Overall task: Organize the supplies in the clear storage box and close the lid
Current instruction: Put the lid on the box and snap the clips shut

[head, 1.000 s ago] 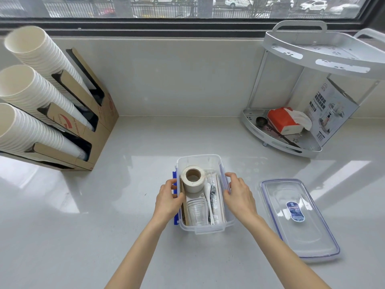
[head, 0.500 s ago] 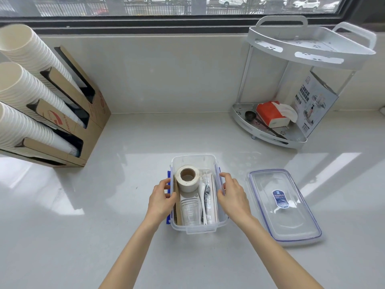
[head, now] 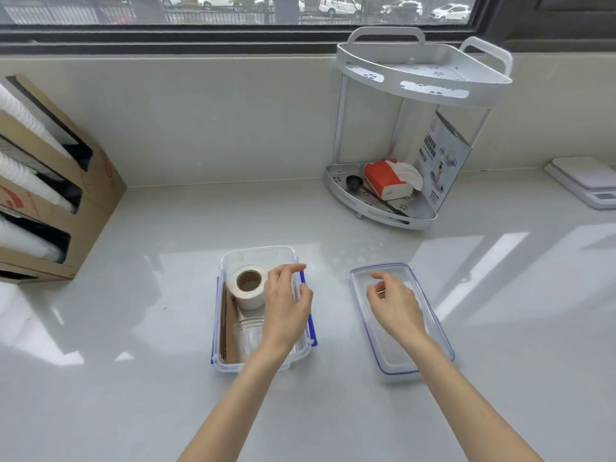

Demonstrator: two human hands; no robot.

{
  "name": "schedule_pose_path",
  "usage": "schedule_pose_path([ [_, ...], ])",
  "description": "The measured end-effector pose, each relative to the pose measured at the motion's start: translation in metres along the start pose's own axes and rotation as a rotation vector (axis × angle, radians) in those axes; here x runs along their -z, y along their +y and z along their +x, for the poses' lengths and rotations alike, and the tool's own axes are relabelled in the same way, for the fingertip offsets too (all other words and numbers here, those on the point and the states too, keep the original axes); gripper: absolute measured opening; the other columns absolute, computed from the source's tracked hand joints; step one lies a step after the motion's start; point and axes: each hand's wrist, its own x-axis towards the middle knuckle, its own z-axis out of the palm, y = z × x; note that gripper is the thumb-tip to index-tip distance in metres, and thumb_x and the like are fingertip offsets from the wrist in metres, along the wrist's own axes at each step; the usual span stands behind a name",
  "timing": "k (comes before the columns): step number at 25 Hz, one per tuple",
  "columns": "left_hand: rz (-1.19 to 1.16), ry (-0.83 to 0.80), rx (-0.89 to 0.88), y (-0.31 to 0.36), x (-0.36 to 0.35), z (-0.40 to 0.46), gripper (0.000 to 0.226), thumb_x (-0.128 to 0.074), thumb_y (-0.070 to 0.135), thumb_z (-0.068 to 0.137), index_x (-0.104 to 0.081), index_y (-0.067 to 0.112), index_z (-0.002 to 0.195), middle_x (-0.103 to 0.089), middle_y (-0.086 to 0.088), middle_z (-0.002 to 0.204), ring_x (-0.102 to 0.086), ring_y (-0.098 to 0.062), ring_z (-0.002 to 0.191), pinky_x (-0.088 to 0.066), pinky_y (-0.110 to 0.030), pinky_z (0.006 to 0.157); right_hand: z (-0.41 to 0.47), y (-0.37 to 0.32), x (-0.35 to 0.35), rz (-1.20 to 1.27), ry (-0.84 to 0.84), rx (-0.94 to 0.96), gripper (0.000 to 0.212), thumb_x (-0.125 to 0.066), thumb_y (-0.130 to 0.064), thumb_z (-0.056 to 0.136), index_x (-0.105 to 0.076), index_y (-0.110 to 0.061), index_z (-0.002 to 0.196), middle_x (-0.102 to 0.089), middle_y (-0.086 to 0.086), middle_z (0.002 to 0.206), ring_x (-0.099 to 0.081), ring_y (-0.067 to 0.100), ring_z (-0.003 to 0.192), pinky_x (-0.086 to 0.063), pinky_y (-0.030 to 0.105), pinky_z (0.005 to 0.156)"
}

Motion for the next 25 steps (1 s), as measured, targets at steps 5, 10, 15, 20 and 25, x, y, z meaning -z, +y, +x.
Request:
schedule_pose_path([
  [5,0.021,-0.282,0.056,0.012,-0.060,-0.009,0.036,-0.042,0.008,0.088,-0.046,0.008,0.124,-0.045,-0.008,0.132,-0.042,-0.020,0.123,-0.032,-0.027,0.102,0.005,0.044,0.020,-0.205,-0.022,-0.166,0.045,-0.043,-0.026,0.091,-0.039,-0.015,0.135,-0.043,0.016,0.133,-0.037,0.033,0.125,-0.033,0.043,0.101],
  [10,0.233,-0.451,0.180,0.007,-0.093,-0.017,0.046,-0.043,0.013,0.086,-0.036,0.004,0.131,-0.037,-0.015,0.141,-0.031,-0.031,0.129,-0.028,-0.035,0.105,0.003,0.069,0.023,-0.264,-0.092,-0.307,0.050,-0.045,-0.029,0.091,-0.032,-0.012,0.136,-0.036,0.019,0.135,-0.032,0.037,0.127,-0.031,0.045,0.102],
  [15,0.207,-0.516,0.236,0.004,-0.098,-0.022,0.032,-0.043,0.012,0.084,-0.046,0.001,0.113,-0.042,-0.016,0.135,-0.036,-0.033,0.123,-0.032,-0.037,0.104,0.004,0.071,0.022,-0.232,-0.076,-0.349,0.043,-0.044,-0.025,0.091,-0.039,-0.002,0.126,-0.036,0.020,0.133,-0.034,0.038,0.125,-0.035,0.045,0.100],
  [20,0.004,-0.495,0.360,0.012,-0.095,-0.023,0.052,-0.042,0.014,0.086,-0.029,0.009,0.136,-0.019,-0.006,0.154,-0.020,-0.028,0.139,-0.021,-0.037,0.115,0.000,0.066,0.019,-0.200,-0.060,-0.349,0.035,-0.041,-0.018,0.092,-0.045,0.008,0.115,-0.035,0.026,0.129,-0.034,0.040,0.120,-0.039,0.042,0.094],
  [25,-0.102,-0.396,0.274,0.027,-0.082,-0.009,0.060,-0.042,0.013,0.087,-0.019,0.014,0.142,-0.013,0.002,0.155,-0.021,-0.022,0.140,-0.020,-0.038,0.116,-0.002,0.053,0.024,-0.103,-0.007,-0.280,0.032,-0.039,-0.016,0.093,-0.046,0.010,0.110,-0.034,0.028,0.127,-0.033,0.040,0.119,-0.037,0.040,0.091],
])
